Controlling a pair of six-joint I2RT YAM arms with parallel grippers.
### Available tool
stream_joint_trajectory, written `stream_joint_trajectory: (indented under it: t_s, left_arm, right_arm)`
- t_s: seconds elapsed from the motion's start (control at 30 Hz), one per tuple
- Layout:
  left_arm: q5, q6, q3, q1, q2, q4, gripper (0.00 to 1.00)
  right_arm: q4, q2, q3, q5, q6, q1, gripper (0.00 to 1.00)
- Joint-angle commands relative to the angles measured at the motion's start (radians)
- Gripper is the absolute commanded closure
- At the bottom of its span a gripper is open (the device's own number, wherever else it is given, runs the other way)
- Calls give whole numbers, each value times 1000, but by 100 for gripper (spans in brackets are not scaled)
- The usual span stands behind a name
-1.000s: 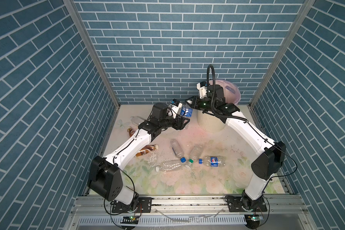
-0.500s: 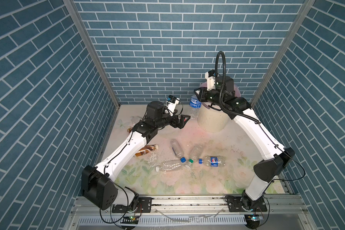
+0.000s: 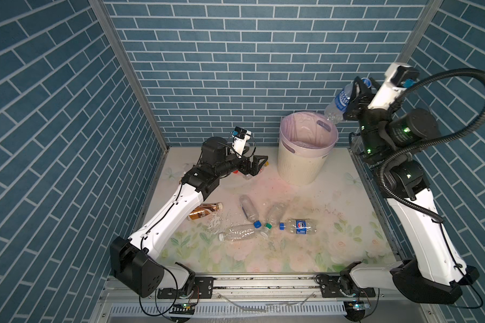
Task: Throw the plastic bottles in the bin
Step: Throw the plastic bottle into the trash bin.
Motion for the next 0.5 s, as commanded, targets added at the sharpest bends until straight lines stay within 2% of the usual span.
stream_joint_trajectory:
  t_s: [0.0,0.17,0.23,0.27,0.3,0.37,0.47]
  left_arm:
    - [3,13,11,-4,20,-7,1]
    - [-1,11,4,-5,31,-11,1]
    - [-2,10,2,-4,32,-21,1]
    - [-5,11,0,-4,29,-27,1]
    - [-10,16,-2,-4,25,-39,1]
    - [-23,33,-8,-4,19,-59,1]
    - [-43,43,-25,-5,10,-63,1]
  right_arm:
    - [40,101,14,64,-40,-62,100]
    - [-219,360,171,35,122,-152,100]
    - [-386,483,312,8,189,-175,100]
    - [-438,517,369,-7,209,-178,95]
    - [-472,531,400,-20,218,-176,88]
    - [-414,485,345,-69,229,-173,62]
    - [-364,428,291,-99,232,-170,35]
